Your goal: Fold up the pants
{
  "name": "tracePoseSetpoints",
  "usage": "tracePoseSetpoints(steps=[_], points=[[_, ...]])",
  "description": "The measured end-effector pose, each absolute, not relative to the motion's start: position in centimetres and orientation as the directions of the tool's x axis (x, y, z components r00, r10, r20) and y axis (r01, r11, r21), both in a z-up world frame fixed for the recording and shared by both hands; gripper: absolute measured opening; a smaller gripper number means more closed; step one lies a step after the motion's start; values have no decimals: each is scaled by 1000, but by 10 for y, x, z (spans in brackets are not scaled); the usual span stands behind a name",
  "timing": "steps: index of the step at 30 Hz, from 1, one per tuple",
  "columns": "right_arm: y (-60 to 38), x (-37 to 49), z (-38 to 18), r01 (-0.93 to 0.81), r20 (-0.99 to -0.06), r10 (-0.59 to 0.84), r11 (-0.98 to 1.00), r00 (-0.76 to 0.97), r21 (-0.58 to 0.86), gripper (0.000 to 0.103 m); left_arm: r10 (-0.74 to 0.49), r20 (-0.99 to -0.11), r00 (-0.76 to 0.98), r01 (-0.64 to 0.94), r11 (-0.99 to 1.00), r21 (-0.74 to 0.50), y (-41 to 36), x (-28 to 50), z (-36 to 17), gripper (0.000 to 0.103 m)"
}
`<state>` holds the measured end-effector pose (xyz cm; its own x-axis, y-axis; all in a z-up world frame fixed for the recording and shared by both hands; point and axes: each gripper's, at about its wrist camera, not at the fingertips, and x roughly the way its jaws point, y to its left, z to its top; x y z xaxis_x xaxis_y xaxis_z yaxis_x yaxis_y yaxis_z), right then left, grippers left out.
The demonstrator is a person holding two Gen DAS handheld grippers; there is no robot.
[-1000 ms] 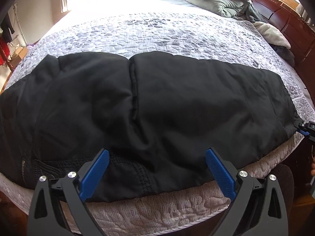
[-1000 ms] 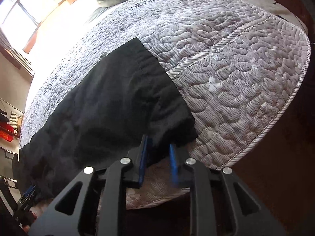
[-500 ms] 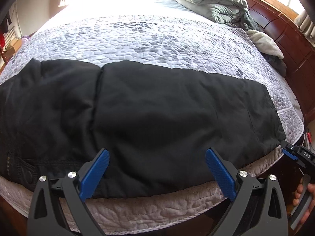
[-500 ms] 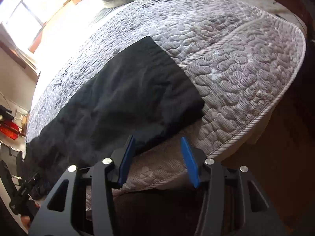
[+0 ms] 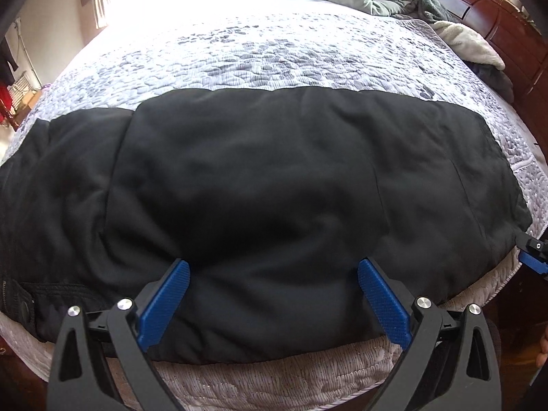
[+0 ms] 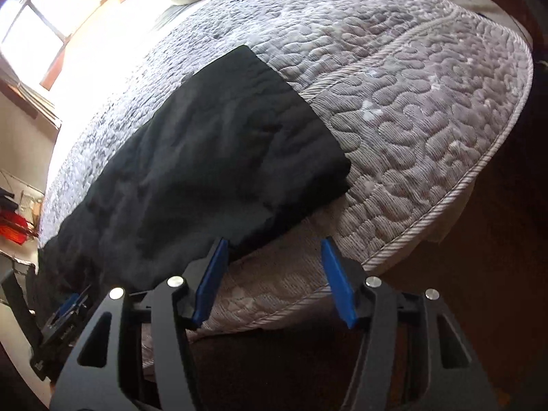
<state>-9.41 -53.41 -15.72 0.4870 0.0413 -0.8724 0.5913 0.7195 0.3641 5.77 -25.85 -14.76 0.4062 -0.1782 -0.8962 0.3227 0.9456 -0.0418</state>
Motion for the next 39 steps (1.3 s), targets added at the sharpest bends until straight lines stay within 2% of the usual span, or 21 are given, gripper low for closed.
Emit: tracePoseSetpoints(steps=[7,15,17,19,23,25,34,39], points=[[-560,-89,-173,616,-838,86,638,539,462,63,-197,-906,374,324,943,-71,-256,63,-153,100],[-563,-70,-176,610,-843,72,658,533,442,62,-220,-908,357,292,950,-115,-258,67,-148,99],[-563,-71,-177,606,-837,72,657,542,449,62,-190,-914,359,290,953,-84,-263,69,-149,99],[-563,-72,-177,604,-828,70,650,556,461,55,-151,-921,358,286,957,-45,-268,72,-154,100],[-562,-76,-168,548,-789,92,671,607,499,26,-141,-921,364,282,959,-35,-268,73,-156,100],[-559,-75,-158,512,-764,104,683,637,520,17,-145,-919,367,287,957,-37,-267,73,-157,100],[-561,-69,-107,448,-717,85,728,692,519,13,-159,-919,361,274,960,-58,-272,73,-154,100],[-569,-65,-117,543,-794,1,729,608,417,13,-164,-919,359,289,956,-58,-285,71,-156,100]])
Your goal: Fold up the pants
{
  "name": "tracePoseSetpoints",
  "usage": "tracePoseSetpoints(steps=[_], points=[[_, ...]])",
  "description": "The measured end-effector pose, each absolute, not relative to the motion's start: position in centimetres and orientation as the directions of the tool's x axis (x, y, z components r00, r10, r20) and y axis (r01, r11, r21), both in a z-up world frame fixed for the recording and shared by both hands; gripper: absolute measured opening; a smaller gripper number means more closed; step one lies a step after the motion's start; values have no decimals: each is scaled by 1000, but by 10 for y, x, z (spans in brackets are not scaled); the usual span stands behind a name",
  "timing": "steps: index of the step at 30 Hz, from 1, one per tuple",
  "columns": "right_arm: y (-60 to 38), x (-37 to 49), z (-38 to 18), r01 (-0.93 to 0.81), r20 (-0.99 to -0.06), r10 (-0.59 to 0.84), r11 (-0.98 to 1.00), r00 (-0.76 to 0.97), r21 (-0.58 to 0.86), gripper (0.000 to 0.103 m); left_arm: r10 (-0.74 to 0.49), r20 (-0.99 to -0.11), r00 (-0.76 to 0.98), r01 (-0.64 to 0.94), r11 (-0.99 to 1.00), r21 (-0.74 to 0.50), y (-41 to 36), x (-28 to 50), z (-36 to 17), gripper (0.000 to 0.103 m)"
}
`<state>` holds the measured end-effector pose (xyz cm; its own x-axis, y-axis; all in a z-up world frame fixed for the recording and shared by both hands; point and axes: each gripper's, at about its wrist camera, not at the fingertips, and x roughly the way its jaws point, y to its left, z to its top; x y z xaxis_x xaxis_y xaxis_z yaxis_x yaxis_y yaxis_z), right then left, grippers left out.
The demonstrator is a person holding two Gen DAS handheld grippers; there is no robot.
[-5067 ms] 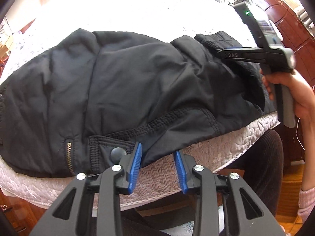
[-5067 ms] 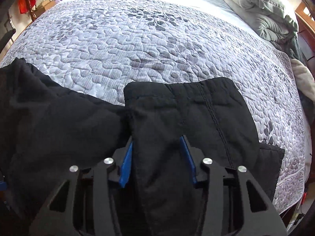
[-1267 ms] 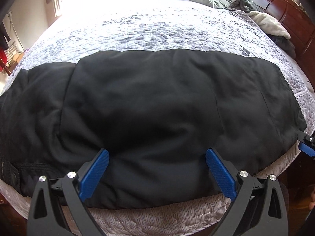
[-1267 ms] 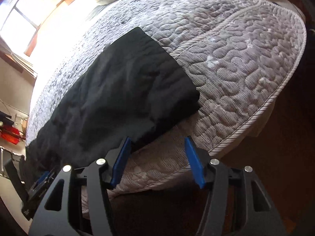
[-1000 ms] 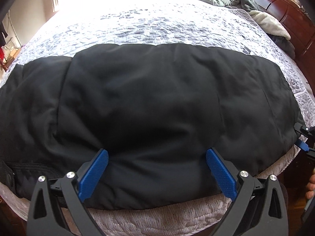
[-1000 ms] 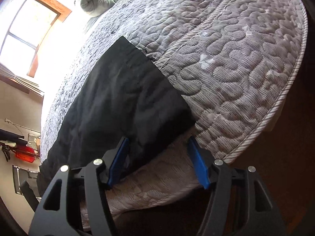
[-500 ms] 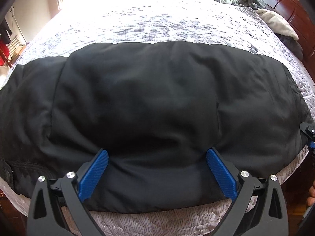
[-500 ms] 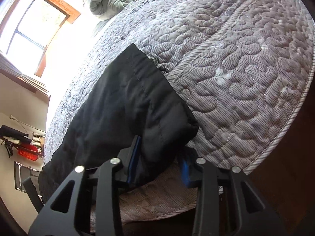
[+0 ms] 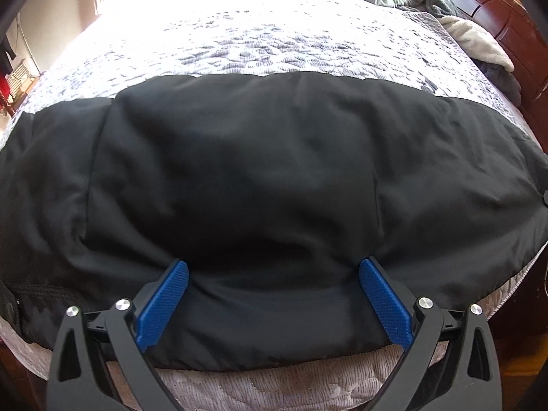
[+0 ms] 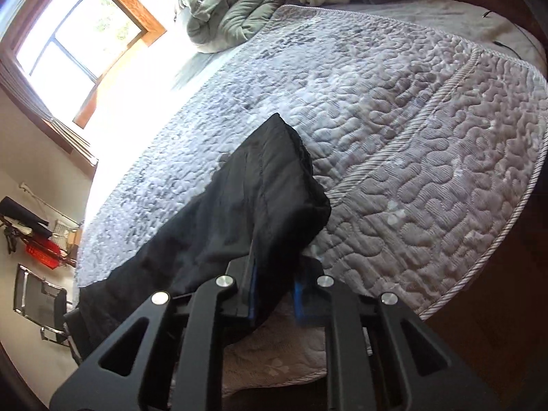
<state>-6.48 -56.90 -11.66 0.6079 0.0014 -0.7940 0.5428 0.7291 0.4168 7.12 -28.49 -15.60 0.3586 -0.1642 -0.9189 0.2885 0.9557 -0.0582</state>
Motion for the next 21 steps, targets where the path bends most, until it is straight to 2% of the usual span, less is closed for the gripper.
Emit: tracePoseSetpoints(steps=[4,7,11,16,21], points=[[-564,-71,-121,552,-792,-25,730,610,403,13,-213,-920,329,302,947,-111,-276,72,-149,99],[-547,-68,-92,496,-751,-59,784,658,373,13,-217,-925,311,293,948,-124,-255,73,-135,99],[-499,-52,-43,349,-678,-51,884,733,311,13,-191,-897,399,248,964,-95,-210,69,-112,99],[-418,-22,-14,140,-651,46,963,757,231,14,-102,-914,393,154,987,-44,-157,77,-118,99],[-346,4,-26,-23,-683,158,979,714,203,14,-68,-910,408,83,996,-37,-112,79,-118,99]])
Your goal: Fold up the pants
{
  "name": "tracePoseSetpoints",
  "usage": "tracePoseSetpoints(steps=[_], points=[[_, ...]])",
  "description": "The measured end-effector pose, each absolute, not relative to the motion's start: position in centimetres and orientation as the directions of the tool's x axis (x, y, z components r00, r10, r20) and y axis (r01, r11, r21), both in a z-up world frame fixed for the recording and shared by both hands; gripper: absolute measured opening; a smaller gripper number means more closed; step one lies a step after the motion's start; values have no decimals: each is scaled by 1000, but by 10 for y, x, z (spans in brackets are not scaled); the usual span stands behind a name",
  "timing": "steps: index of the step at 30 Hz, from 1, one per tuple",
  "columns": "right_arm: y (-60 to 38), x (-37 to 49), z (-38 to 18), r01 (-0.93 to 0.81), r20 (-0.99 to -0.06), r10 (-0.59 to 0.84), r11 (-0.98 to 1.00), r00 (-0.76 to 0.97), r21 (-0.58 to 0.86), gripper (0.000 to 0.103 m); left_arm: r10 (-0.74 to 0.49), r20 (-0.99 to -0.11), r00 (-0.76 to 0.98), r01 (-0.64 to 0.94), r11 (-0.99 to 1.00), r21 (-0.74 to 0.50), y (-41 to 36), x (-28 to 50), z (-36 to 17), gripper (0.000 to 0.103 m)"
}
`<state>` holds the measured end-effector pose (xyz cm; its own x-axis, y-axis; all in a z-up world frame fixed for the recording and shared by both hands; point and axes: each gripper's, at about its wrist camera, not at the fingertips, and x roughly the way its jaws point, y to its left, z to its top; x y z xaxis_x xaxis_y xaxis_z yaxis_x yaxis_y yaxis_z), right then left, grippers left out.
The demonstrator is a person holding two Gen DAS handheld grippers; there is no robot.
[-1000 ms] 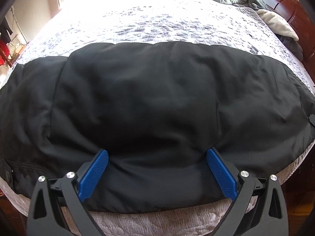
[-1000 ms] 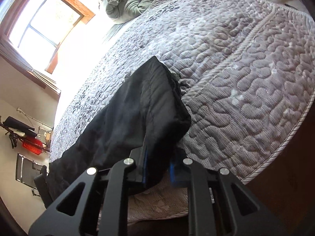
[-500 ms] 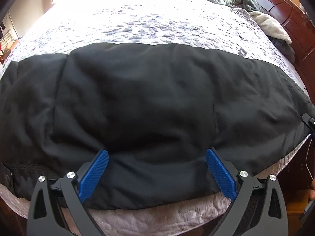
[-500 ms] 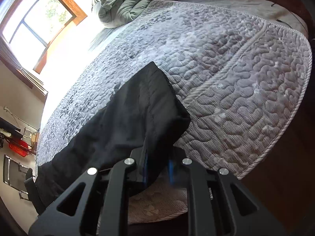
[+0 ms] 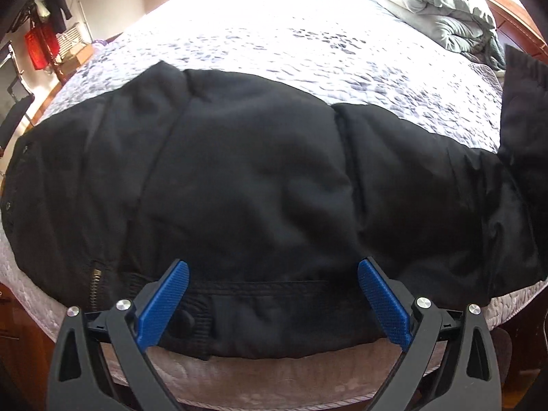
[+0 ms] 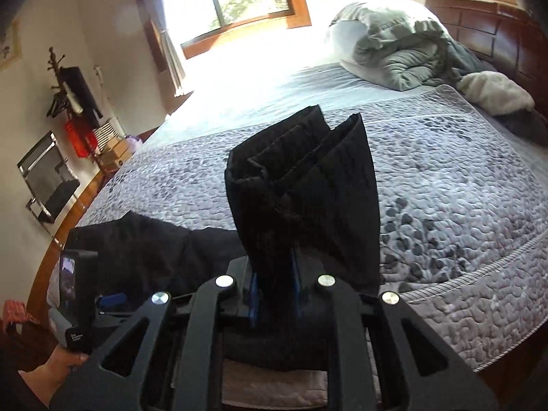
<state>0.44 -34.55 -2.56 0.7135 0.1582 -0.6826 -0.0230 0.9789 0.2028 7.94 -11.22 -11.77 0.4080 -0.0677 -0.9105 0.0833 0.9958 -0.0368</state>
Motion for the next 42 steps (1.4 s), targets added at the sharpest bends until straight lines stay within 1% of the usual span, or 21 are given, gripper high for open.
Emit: tracePoseSetpoints(steps=[2,5,7,11,13,16,21,24,25,26,27,28,29,32,34,38,39,41,42], points=[[-325,13,-36,-60,-704,192,976,684,207,14,-72,-911,407,77,996,-45,-99,80,-117,99],[-299,22,-53,-111,-730,241,968,639,223,15,-38,-916,399,40,999,-24,-76,81,-117,99],[-283,26,-61,-148,-737,278,960,617,238,15,-47,-919,391,14,999,-44,-58,84,-120,99],[-250,29,-66,-258,-709,412,911,572,321,15,-132,-908,399,9,990,-140,-36,81,-113,98],[-228,31,-68,-308,-708,451,892,543,331,14,-158,-903,400,6,986,-170,-31,80,-109,98],[-205,38,-82,-329,-748,433,896,503,297,14,-113,-901,418,-21,991,-134,-25,77,-103,98],[-192,42,-118,-329,-796,436,890,420,315,18,-35,-908,418,-34,998,-55,-15,81,-109,98],[-185,41,-134,-337,-817,421,893,395,298,21,-28,-920,391,-53,997,-53,-7,86,-121,98],[-185,39,-134,-343,-815,429,889,391,303,26,-33,-918,396,-57,997,-60,-5,86,-122,98],[-185,38,-133,-351,-810,449,879,378,323,37,-37,-916,399,-58,996,-66,-4,87,-123,98],[-185,37,-130,-358,-802,474,866,363,350,44,-38,-916,399,-58,996,-67,-3,85,-123,98],[-185,36,-125,-366,-791,503,850,349,379,62,-39,-916,400,-56,996,-67,-2,86,-123,98],[-186,34,-118,-375,-775,523,839,354,395,69,-39,-915,401,-54,996,-67,-1,85,-124,98],[-183,26,-96,-398,-762,488,857,425,327,66,-44,-916,399,-55,996,-72,3,84,-124,99],[-182,26,-90,-401,-766,461,869,448,288,65,-44,-916,400,-56,996,-73,0,83,-127,99],[-173,34,-103,-391,-825,359,901,436,185,64,-48,-916,399,-54,996,-76,2,81,-126,99],[-171,36,-108,-382,-841,334,909,426,168,62,-50,-916,398,-52,996,-77,1,80,-126,99],[-170,39,-118,-361,-853,305,920,423,151,53,-55,-917,395,-52,995,-82,2,79,-125,99],[-171,40,-120,-350,-855,300,924,423,151,52,-58,-917,394,-52,995,-85,3,80,-126,99]])
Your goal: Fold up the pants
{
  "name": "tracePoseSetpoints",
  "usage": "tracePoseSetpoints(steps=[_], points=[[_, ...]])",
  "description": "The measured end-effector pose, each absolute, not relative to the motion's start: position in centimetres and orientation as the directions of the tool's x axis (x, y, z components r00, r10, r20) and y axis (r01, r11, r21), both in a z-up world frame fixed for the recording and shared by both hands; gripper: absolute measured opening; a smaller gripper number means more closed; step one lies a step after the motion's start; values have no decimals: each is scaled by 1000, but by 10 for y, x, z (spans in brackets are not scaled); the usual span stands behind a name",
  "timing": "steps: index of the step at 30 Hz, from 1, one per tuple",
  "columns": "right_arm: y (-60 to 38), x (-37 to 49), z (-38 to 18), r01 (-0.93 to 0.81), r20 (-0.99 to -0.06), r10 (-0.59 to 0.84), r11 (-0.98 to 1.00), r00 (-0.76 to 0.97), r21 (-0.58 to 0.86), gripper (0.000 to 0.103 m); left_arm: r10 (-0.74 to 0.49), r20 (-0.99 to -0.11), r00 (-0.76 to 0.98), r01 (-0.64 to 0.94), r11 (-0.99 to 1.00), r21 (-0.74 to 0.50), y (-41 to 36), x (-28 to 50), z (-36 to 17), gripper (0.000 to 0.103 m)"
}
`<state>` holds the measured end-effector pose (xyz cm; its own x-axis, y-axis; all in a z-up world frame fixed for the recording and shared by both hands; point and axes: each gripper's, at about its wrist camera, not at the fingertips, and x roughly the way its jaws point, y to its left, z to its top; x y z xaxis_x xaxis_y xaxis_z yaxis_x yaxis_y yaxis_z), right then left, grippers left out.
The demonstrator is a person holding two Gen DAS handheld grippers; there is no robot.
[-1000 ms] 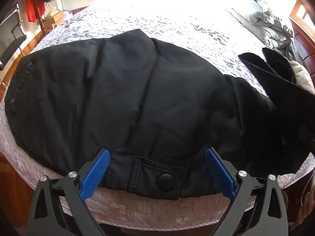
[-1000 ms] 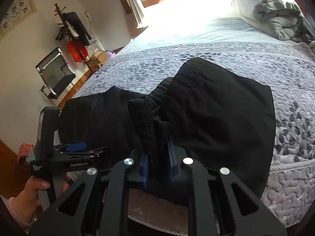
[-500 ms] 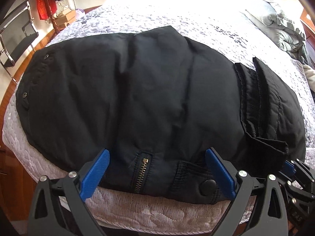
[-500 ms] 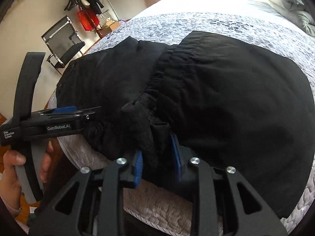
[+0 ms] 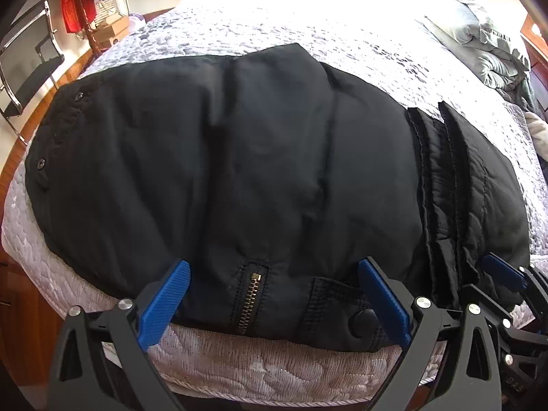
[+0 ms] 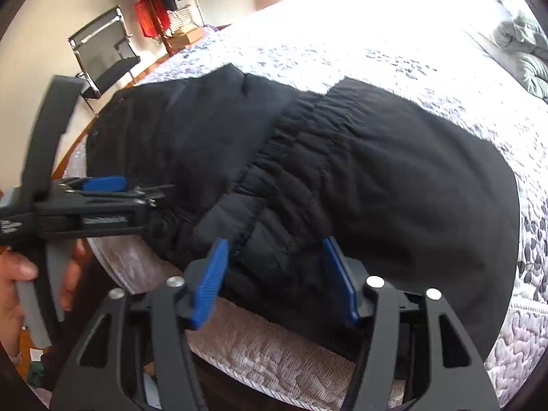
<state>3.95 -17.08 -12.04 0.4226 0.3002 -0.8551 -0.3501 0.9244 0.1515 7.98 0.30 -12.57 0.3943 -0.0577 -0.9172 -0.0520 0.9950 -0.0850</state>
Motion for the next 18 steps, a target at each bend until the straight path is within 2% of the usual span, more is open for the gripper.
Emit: tracePoseSetpoints(steps=[1,2,3,5,7,13,18], points=[[-173,40,-122,-342,-854,305,926,422,161,49,-61,-918,393,-51,995,-88,4,79,-126,99],[-175,40,-124,-340,-850,322,922,417,183,33,-63,-918,392,-49,995,-89,5,79,-126,99],[-176,42,-126,-337,-847,345,917,404,213,23,-67,-918,392,-47,995,-93,6,79,-127,99],[-178,43,-126,-323,-843,351,919,407,227,14,-72,-918,391,-43,994,-96,7,79,-128,99],[-179,44,-123,-329,-835,371,912,406,245,10,-75,-918,391,-41,994,-99,7,79,-128,99],[-175,31,-90,-411,-768,488,854,415,320,9,-90,-918,387,-39,993,-114,12,81,-133,99],[-157,36,-106,-427,-813,459,855,359,294,9,-98,-918,384,-43,991,-124,15,84,-134,99]])
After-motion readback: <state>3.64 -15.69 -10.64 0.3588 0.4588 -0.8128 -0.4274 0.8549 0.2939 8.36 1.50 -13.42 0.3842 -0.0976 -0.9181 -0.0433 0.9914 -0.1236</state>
